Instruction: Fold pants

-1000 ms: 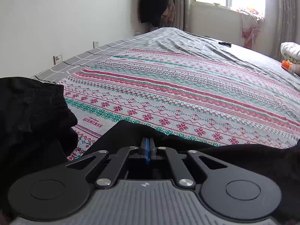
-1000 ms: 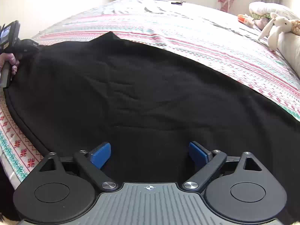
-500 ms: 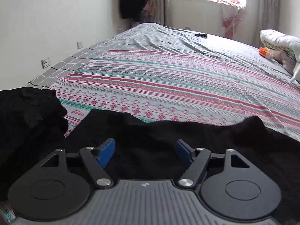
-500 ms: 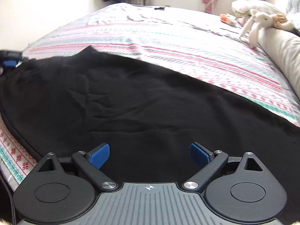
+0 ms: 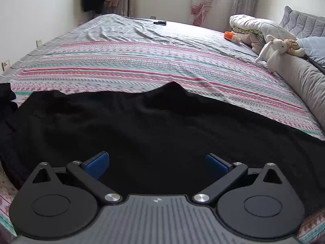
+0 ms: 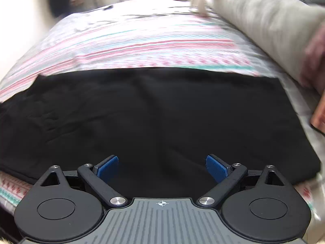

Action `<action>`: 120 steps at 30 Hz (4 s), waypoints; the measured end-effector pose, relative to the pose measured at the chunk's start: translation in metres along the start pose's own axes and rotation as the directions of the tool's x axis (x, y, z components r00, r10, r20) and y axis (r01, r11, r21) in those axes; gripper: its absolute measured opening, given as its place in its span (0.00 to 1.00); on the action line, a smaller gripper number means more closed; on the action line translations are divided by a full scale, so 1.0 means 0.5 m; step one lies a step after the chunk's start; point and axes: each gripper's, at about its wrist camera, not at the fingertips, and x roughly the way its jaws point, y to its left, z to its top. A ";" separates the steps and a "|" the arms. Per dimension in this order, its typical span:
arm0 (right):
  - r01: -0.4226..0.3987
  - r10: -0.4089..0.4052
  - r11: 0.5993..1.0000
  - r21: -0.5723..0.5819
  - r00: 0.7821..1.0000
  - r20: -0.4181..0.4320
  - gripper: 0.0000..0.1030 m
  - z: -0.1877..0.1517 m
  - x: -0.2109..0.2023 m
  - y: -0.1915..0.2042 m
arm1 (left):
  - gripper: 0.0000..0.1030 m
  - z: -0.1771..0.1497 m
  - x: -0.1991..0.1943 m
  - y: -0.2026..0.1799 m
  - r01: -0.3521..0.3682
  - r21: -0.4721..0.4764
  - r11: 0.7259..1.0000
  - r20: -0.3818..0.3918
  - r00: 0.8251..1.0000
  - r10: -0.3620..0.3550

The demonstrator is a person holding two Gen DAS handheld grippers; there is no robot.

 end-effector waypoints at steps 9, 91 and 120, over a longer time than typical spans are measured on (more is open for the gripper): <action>0.104 -0.099 0.952 0.288 0.995 -0.033 0.91 -0.047 -0.036 -0.167 | 1.00 -0.009 0.018 -0.058 0.080 0.042 0.996 -0.033 0.996 -0.078; 0.081 0.075 0.835 -0.544 0.963 0.258 0.37 -0.127 0.017 0.257 | 1.00 -0.029 0.122 -0.139 0.557 -0.326 0.764 -0.168 0.761 -0.627; -0.216 0.341 0.834 -0.508 0.926 0.165 0.04 -0.104 -0.028 0.296 | 0.26 0.030 0.118 -0.182 0.400 -0.197 0.895 -0.156 0.889 -0.432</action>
